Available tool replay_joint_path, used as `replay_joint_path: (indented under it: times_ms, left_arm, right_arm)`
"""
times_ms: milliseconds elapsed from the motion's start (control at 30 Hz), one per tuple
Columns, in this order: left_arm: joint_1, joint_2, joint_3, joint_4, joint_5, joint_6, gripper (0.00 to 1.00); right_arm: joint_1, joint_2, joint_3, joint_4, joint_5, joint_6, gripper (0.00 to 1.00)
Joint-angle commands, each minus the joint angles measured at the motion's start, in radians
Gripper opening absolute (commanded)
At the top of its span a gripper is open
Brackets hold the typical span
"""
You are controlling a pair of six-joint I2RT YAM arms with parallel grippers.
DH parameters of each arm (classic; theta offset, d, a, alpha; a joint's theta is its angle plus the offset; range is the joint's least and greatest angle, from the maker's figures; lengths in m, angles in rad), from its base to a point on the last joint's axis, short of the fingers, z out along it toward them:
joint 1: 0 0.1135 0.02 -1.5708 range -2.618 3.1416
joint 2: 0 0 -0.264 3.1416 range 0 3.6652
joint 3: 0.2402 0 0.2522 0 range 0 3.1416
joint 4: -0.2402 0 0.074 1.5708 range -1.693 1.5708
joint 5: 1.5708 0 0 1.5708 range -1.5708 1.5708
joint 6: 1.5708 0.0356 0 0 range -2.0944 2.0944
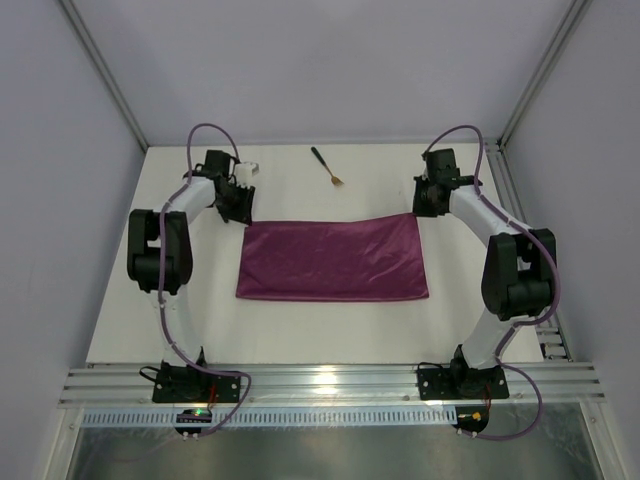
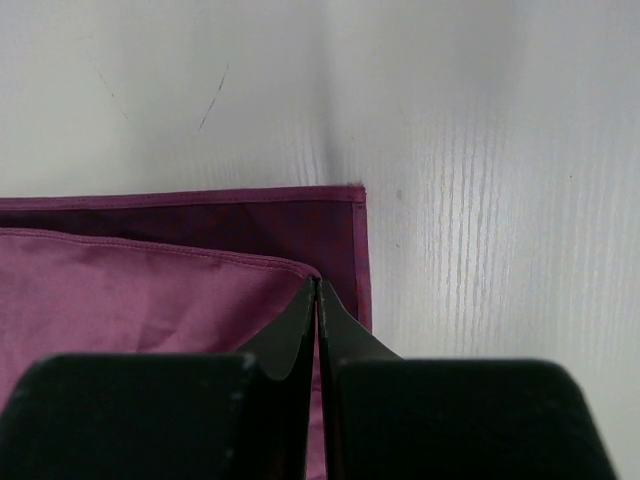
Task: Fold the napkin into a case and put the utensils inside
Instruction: Smooth out the rectangle-folded napkin at the center of the board.
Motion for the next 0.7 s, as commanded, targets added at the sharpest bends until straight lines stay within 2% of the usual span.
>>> replay_joint_path:
  times_ms: [0, 467, 500, 667]
  left_arm:
    - [-0.013, 0.026, 0.045, -0.034, -0.015, 0.010, 0.31]
    - [-0.015, 0.091, 0.062, -0.055, -0.044, 0.018, 0.32]
    - [-0.015, 0.092, 0.063, -0.054, -0.026, 0.019, 0.31]
    - [-0.015, 0.089, 0.070, -0.075, 0.025, 0.019, 0.14]
  right_arm:
    - [-0.017, -0.004, 0.014, 0.042, 0.015, 0.025, 0.04]
    - [-0.020, 0.027, 0.014, 0.054, -0.044, 0.032, 0.04]
    - [-0.021, 0.029, 0.014, 0.054, -0.042, 0.032, 0.04]
    - [-0.021, 0.027, 0.012, 0.054, -0.036, 0.032, 0.04]
